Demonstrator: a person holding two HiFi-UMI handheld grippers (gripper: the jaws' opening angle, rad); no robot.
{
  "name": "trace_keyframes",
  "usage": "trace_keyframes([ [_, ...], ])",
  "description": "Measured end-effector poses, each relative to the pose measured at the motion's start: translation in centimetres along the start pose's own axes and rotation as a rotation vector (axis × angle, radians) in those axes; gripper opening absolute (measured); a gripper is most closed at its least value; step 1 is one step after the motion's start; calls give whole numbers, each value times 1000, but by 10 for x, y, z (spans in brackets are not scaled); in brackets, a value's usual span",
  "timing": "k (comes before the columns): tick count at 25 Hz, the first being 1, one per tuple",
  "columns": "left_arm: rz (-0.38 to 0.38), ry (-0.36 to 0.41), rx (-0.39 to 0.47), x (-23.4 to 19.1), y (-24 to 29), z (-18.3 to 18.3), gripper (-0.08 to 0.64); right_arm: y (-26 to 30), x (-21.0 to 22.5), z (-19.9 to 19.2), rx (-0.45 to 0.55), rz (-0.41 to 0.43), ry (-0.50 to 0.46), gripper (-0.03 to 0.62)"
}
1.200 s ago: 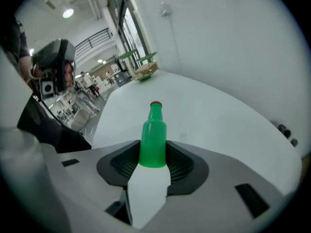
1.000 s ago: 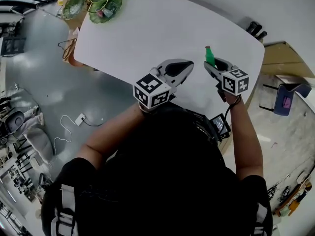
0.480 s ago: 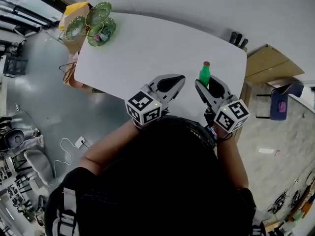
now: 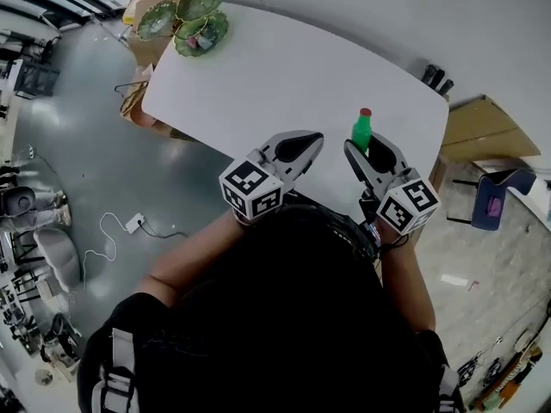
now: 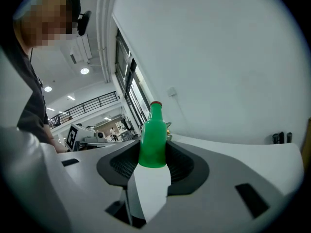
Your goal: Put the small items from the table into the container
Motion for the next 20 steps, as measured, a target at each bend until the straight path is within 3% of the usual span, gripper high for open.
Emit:
trace_keyframes([
  [10,198,-22,105,-37,-107,-1,5,97,-70,-17,-132,201,-79,170],
  [20,372,-27,182,-90,-291,-4,5,223,-215,-69,-219,365,-134,172],
])
Point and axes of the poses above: the fingertips, and each gripper's own axes: y forward along the fingers, x to its right, z out of its top, the point moved 10 cm from there along -y, backward along the fingers, and after that the axes turned 5 degrees about y, right-handed, at the moved point
